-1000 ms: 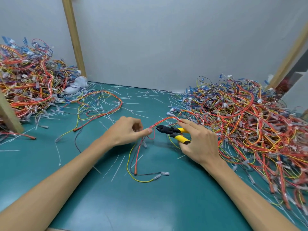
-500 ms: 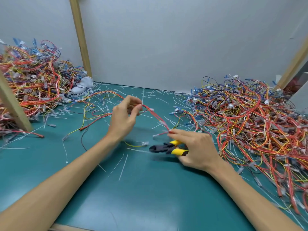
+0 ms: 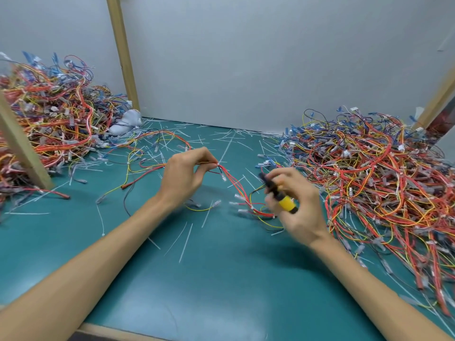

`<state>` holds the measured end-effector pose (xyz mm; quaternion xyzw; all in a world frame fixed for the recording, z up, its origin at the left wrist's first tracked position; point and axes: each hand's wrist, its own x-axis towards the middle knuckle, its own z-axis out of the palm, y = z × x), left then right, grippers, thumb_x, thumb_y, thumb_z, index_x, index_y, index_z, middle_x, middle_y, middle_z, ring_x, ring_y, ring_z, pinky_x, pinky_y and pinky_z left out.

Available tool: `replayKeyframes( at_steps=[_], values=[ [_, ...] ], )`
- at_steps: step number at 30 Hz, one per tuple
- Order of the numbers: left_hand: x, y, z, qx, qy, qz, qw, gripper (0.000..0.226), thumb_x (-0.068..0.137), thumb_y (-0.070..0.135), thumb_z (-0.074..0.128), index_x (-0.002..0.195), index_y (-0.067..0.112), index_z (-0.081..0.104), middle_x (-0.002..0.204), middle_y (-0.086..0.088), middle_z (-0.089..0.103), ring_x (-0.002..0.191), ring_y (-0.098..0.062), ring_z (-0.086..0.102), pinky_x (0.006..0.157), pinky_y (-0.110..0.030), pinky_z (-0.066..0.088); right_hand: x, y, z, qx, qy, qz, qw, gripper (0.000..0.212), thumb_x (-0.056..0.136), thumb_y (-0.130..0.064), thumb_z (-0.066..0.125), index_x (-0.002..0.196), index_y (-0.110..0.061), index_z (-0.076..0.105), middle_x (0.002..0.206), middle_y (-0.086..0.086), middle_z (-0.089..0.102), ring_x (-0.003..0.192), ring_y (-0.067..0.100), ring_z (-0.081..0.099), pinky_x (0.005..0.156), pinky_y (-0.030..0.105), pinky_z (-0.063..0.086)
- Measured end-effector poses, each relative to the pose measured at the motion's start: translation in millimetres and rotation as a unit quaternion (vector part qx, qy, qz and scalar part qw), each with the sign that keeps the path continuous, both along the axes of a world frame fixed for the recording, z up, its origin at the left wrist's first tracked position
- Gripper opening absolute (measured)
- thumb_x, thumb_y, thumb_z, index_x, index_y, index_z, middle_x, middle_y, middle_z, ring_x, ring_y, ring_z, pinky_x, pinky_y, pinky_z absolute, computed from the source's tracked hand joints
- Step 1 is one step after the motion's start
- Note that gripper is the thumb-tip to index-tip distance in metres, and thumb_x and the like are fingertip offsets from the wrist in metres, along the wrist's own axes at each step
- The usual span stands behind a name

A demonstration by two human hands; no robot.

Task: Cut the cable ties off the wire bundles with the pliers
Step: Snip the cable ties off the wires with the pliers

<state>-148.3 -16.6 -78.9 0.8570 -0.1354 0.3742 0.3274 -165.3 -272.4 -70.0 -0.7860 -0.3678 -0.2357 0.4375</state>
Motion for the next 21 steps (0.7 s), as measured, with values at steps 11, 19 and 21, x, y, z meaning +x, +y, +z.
replayKeyframes(
  at_steps=[11, 19, 21],
  values=[
    [-4.1, -25.0, -16.7, 0.091, 0.095, -0.142, 0.981, 0.001, 0.081, 0.017, 0.072, 0.081, 0.017, 0.071, 0.076, 0.018, 0.071, 0.069, 0.007, 0.061, 0.065, -0.023, 0.049, 26.0, -27.7, -12.0, -0.298, 0.064, -0.229, 0.925, 0.032, 0.069, -0.03, 0.069, 0.101, -0.027, 0.063, 0.088, -0.008, 0.061, 0.088, 0.021, 0.054, 0.077, 0.034, 0.044],
    [-6.2, -29.5, -21.7, 0.009, 0.168, -0.167, 0.972, 0.01, 0.081, 0.009, 0.076, 0.08, 0.018, 0.071, 0.069, 0.014, 0.071, 0.066, 0.005, 0.065, 0.061, -0.005, 0.042, 28.6, -31.3, -7.4, -0.355, 0.019, -0.207, 0.912, 0.037, 0.064, -0.044, 0.049, 0.096, -0.028, 0.058, 0.082, -0.01, 0.05, 0.082, 0.016, 0.044, 0.078, 0.032, 0.026],
    [-8.3, -32.6, -21.5, -0.001, 0.158, -0.162, 0.974, 0.008, 0.08, 0.01, 0.077, 0.079, 0.016, 0.071, 0.064, 0.017, 0.067, 0.059, 0.006, 0.062, 0.059, -0.003, 0.039, 27.6, -28.6, -7.8, -0.359, 0.019, -0.21, 0.909, 0.036, 0.065, -0.043, 0.05, 0.096, -0.028, 0.057, 0.083, -0.01, 0.051, 0.082, 0.017, 0.044, 0.08, 0.033, 0.027]
  ],
)
